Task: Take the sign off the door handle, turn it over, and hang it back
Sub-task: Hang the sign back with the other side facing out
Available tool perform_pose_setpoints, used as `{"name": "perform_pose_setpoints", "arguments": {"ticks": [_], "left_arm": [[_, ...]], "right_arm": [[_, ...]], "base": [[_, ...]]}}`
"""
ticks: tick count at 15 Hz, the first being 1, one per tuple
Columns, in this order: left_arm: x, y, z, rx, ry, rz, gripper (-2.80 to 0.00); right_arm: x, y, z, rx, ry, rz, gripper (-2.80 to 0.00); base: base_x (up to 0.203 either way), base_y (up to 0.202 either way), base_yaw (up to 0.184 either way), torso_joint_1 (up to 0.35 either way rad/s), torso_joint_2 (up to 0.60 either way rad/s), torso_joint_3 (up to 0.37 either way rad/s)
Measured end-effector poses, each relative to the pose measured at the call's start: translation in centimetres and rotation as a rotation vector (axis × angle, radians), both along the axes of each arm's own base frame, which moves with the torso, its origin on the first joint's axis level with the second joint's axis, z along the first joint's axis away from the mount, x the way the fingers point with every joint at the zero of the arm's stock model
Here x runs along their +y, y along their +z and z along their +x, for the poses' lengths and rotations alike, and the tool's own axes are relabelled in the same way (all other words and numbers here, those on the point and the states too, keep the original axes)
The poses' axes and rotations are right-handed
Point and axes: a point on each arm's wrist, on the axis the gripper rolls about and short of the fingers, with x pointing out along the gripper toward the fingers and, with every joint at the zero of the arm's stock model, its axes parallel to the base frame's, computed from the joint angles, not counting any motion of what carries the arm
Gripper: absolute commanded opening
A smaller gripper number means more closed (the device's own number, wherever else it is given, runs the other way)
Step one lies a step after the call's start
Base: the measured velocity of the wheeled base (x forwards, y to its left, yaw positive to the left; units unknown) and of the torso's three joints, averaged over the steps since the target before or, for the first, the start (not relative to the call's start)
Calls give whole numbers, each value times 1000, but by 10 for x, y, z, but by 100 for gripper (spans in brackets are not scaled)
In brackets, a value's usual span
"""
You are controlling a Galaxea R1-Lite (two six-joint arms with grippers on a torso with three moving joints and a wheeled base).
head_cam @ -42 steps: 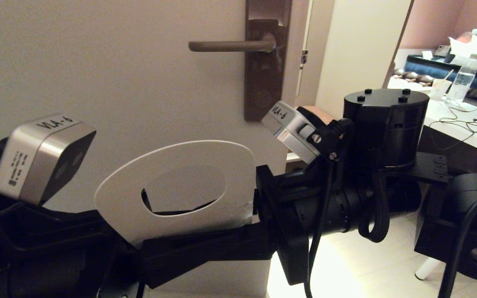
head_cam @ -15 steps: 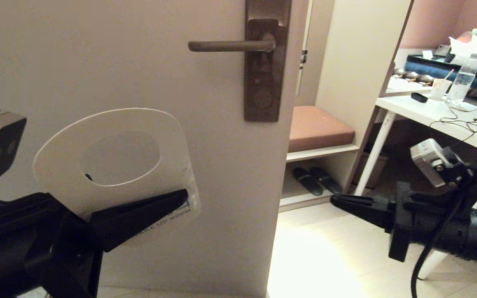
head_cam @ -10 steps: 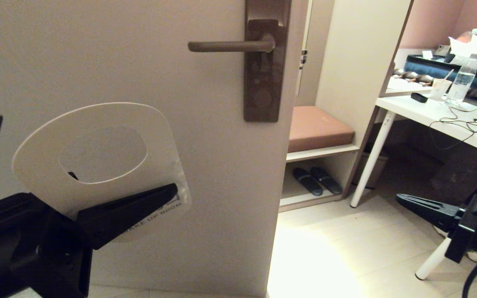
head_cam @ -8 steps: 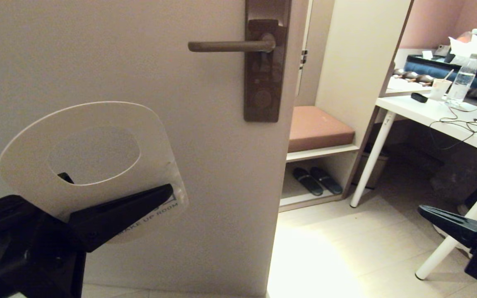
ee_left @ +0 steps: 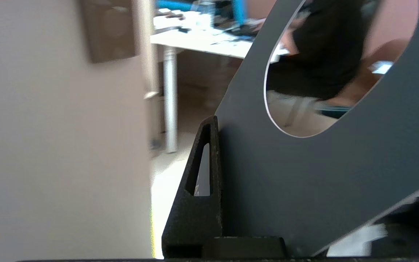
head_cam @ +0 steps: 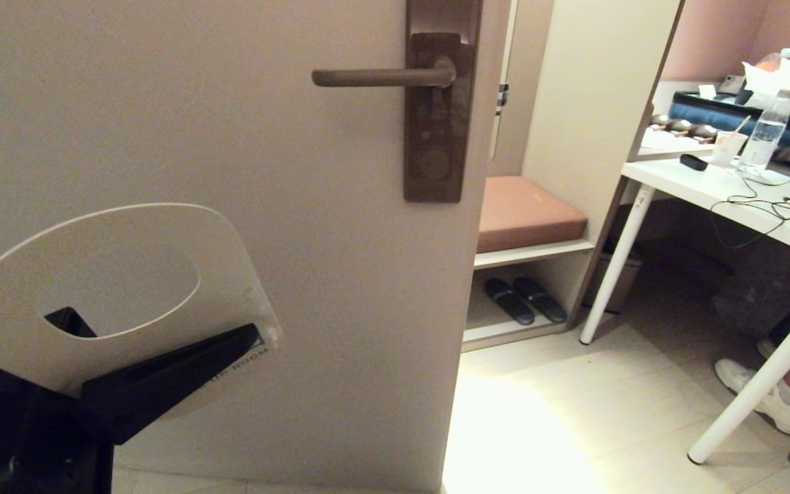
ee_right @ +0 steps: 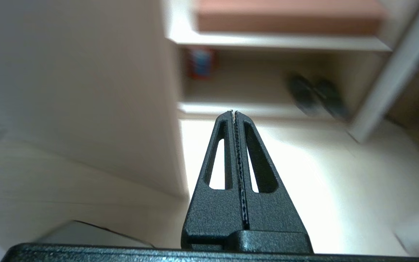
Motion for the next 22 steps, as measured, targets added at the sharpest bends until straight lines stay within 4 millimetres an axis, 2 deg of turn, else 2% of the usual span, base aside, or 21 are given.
{"name": "perform_pose_setpoints", "arguments": {"ticks": [2, 4, 8, 13, 17, 22], "left_arm": [[1, -4, -1, 4, 17, 9, -280], [2, -4, -1, 6, 36, 8, -280], [6, -7, 3, 27, 97, 27, -280], [7, -11, 6, 57, 117, 53, -280], [5, -13, 9, 72, 119, 64, -280], [6, -3, 18, 50, 167, 51, -280]], "right_arm": [[-3, -13, -11, 54, -147, -24, -280], [-4, -20, -16, 85, -202, -34, -280], [-4, -28, -24, 102, -200, -38, -280], [-4, -28, -37, -46, -164, -45, -280], [-4, -36, -48, -120, -164, -59, -280], [-4, -37, -50, -155, -164, -54, -280]], "base": [[0, 0, 0, 0, 0, 0], [0, 0, 0, 0, 0, 0], [0, 0, 0, 0, 0, 0], [0, 0, 0, 0, 0, 0], [0, 0, 0, 0, 0, 0], [0, 0, 0, 0, 0, 0]]}}
